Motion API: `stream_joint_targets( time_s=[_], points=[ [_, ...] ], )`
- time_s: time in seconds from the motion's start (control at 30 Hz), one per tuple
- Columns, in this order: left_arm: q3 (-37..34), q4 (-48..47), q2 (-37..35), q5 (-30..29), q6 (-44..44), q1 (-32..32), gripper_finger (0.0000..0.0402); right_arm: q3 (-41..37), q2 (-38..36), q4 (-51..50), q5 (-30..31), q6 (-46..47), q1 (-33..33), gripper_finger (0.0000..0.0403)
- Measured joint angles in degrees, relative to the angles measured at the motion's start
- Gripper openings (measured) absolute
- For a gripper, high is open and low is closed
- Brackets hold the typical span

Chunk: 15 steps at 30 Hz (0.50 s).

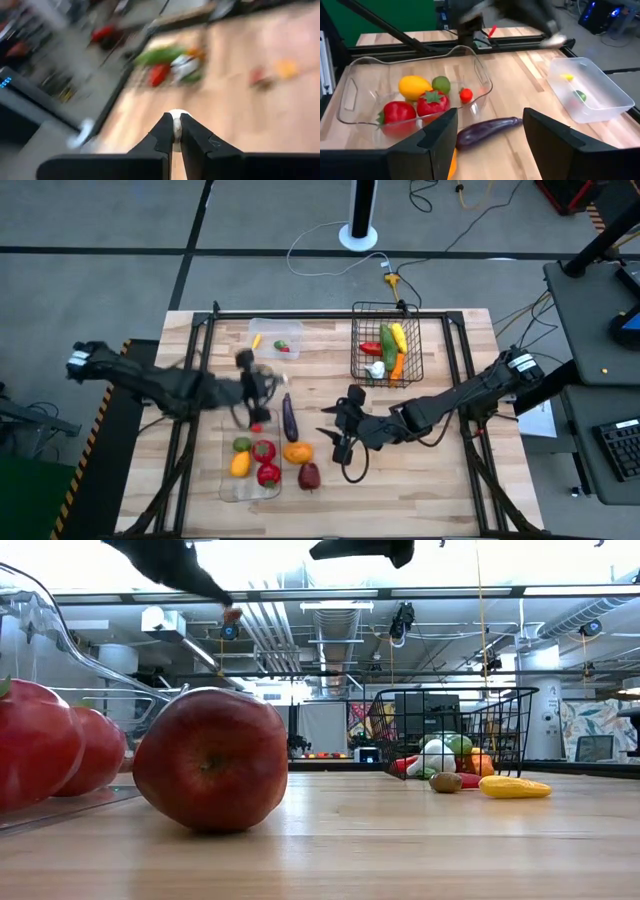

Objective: Sort produce into baskets
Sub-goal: Put the mushroom into the white bin

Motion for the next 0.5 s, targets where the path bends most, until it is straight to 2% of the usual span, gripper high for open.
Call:
stream_joint_targets(
  time_s=[0.1, 0.23, 0.5],
  points=[
    [3.32, -11.00, -1.23, 0.02, -0.90, 8.64, 0.0004, 0.12, 0.00, -0.09, 0.04, 0.00, -0.03, 0.0217],
    [5.03, -16.18, -0.96, 1.00, 0.10, 20.36, 0.0004, -0.10, 0.02, -0.12, 0.03, 0.19, -0.01, 0.0217],
    [4.55, -15.92, 2.92, 20.18, 5.18, 41.08, 0.0003, -0.27, 0.07, -0.15, -0.04, 0.21, -0.01, 0.0220]
  ],
)
